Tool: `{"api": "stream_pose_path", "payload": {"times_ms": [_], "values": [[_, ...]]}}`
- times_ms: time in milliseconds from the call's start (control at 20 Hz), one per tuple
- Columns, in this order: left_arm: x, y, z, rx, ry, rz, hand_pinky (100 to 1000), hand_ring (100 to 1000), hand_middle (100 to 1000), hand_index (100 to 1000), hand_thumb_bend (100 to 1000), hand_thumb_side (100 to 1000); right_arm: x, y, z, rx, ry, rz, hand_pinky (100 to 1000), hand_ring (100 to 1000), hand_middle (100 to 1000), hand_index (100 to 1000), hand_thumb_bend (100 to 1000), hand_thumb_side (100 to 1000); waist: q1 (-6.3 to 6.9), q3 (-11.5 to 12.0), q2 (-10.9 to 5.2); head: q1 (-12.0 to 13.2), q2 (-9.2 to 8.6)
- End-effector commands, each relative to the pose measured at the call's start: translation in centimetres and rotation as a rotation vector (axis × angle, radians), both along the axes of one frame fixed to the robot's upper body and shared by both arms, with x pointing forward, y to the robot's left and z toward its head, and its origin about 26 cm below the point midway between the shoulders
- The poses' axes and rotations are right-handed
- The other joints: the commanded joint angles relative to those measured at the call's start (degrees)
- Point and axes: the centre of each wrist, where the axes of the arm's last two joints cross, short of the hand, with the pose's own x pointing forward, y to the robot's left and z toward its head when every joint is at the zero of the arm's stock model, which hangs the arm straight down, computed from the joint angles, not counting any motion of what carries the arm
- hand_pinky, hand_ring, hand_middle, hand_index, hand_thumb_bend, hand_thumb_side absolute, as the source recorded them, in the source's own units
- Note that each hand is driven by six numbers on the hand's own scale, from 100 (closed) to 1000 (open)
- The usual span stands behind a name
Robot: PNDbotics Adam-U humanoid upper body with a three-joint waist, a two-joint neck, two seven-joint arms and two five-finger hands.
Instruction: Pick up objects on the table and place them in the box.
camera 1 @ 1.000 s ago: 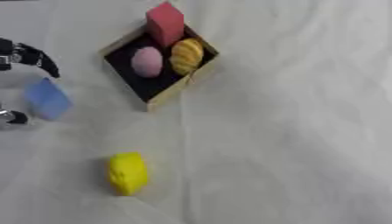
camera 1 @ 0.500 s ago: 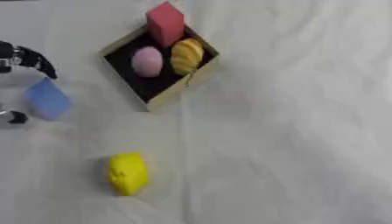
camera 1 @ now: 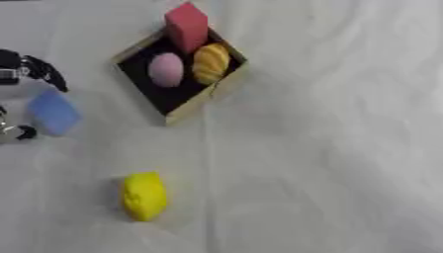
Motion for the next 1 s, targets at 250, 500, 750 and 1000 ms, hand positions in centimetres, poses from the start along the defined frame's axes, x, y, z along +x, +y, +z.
{"api": "stream_pose_path", "payload": {"times_ms": [250,500,750,1000], "values": [[0.2,0.5,0.8,0.166,0.085,-0.099,844,843,759,805,368,100,-0.3,0.0,0.8,0.007,-0.019,0.003,892,763,636,769,100,420,-0.63,-0.09,-0.45,0.21,-0.77],[0.3,0.1,1.2,0.143,0.012,-0.111,725,691,559,631,100,151,-0.3,0.0,0.7,0.022,-0.013,0.005,893,761,632,768,100,429,-0.72,-0.10,-0.59,0.18,-0.72],[0.0,-0.6,1.4,0.087,-0.095,-0.162,667,602,464,511,100,193,-0.4,-0.1,0.6,0.028,-0.011,0.007,896,763,635,769,100,431,-0.73,-0.11,-0.73,0.14,-0.55],[-0.7,-2.4,3.9,0.008,-0.183,-0.222,669,603,475,525,100,195,-0.4,-0.2,0.7,0.025,-0.017,0.010,896,764,636,769,100,432,-0.74,0.03,-1.08,-0.15,-0.19]]}}
